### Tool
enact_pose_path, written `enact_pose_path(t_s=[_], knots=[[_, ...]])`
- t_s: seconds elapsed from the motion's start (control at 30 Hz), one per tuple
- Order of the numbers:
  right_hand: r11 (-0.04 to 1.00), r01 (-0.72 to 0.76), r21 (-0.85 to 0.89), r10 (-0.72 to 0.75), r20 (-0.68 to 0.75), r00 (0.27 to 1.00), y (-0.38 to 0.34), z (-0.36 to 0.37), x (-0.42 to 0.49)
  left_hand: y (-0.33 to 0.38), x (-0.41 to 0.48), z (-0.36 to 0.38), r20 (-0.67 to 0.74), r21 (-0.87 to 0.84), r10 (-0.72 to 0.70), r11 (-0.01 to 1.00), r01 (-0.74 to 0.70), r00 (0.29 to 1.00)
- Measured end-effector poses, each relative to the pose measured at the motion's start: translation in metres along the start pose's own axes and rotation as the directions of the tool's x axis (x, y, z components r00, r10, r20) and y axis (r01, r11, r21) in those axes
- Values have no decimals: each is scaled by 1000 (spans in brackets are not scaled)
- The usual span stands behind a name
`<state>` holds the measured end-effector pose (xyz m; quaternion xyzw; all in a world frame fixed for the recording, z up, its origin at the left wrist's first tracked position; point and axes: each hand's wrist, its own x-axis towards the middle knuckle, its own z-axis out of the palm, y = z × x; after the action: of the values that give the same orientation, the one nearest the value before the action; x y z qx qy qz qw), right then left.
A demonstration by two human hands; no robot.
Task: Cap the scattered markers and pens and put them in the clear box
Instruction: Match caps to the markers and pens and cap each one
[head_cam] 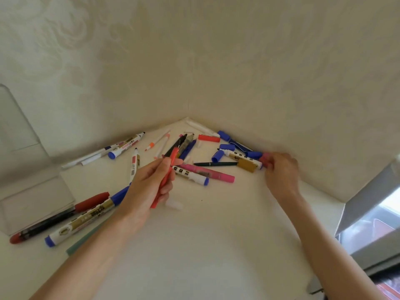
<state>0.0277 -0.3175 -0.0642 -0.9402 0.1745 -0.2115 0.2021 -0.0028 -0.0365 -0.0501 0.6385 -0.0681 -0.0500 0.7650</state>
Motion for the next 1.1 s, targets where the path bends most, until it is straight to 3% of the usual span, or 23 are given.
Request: enact_pose_path(t_s=[0.2, 0.33, 0.43, 0.57, 0.7, 0.8, 0.9, 1.1], knots=[[1000, -3, 9, 3, -3, 1000, 7, 14, 1, 7, -3, -8, 16, -29, -9, 1000, 9, 1000], [998, 58, -4, -57, 25, 998, 2, 12, -4, 16, -4, -38, -207, 74, 66, 996, -52, 976], [988, 155, 19, -156, 72, 985, -7, 15, -11, 20, -4, -57, -299, 206, 77, 979, -14, 951], [970, 236, 64, -243, 151, 958, -18, 19, -19, 18, -3, -66, -316, 303, 60, 952, 41, 947], [946, 314, 84, -325, 198, 925, -30, 18, -26, 15, -1, -66, -337, 288, 62, 957, 41, 939], [959, 244, 144, -273, 231, 934, -34, 10, -22, 13, 0, -70, -348, 261, 57, 965, 39, 936], [965, 158, 211, -196, 178, 964, -51, 6, 5, 12, 0, -70, -361, 272, 84, 962, 18, 929], [953, 296, 63, -303, 246, 921, -95, 51, 72, 15, -1, -70, -360, 334, 135, 943, -8, 923]])
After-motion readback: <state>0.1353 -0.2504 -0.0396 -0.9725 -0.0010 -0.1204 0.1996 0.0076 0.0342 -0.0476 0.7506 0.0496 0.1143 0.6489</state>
